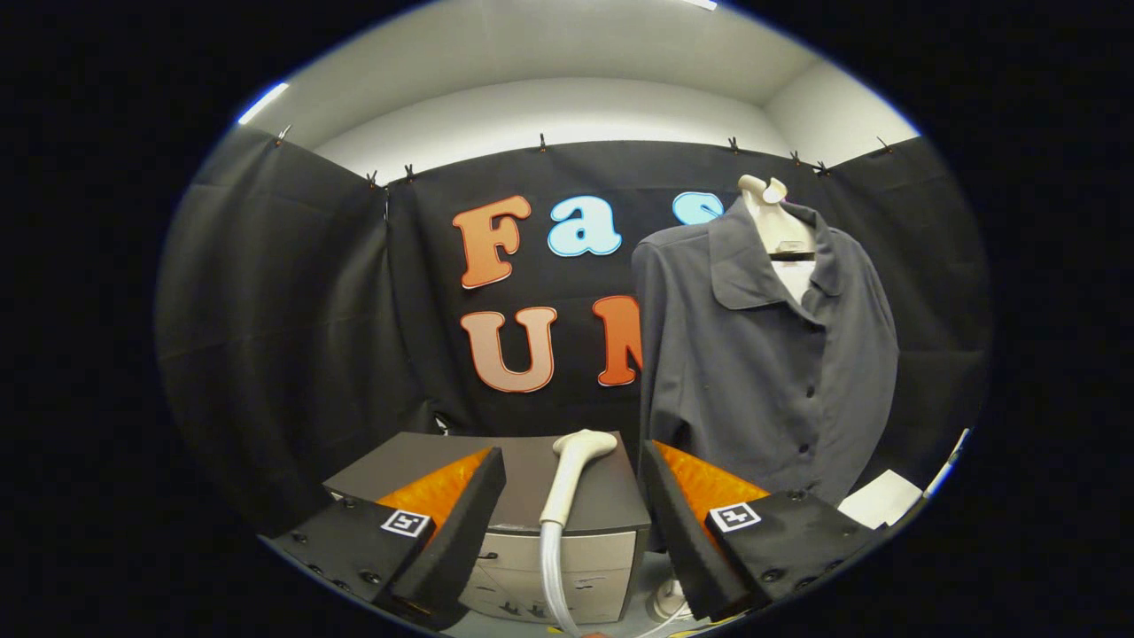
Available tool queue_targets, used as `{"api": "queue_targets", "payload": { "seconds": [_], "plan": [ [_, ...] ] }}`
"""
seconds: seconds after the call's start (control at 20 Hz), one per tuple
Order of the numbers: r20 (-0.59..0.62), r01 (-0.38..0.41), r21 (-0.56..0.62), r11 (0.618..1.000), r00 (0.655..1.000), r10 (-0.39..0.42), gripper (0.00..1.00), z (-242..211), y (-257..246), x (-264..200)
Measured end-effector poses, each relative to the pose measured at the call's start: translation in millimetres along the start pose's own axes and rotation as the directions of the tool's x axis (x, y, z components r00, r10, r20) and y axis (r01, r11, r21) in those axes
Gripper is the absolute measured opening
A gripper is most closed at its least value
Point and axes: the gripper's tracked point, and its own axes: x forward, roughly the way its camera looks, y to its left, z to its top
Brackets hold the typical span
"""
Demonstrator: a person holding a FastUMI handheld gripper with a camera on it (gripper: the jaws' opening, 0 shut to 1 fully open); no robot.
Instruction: Iron the clothes twice with a garment steamer, once on the left side and once on the right side.
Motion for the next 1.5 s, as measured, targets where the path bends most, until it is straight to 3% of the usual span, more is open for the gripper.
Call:
{"api": "queue_targets", "payload": {
  "seconds": [0.4,0.7,1.25,1.5],
  "plan": [
    [-0.068,0.037,-0.072,0.997,0.997,-0.042,0.98,-21.0,30.3,96.5],
    [-0.158,0.104,-0.138,0.985,0.979,-0.125,0.98,-53.2,19.7,173.1],
    [-0.416,0.184,-0.147,0.972,0.880,-0.229,0.99,-122.7,-21.8,246.1],
    [-0.479,0.188,-0.123,0.974,0.848,-0.224,0.99,-142.5,-26.7,258.1]
  ]
}}
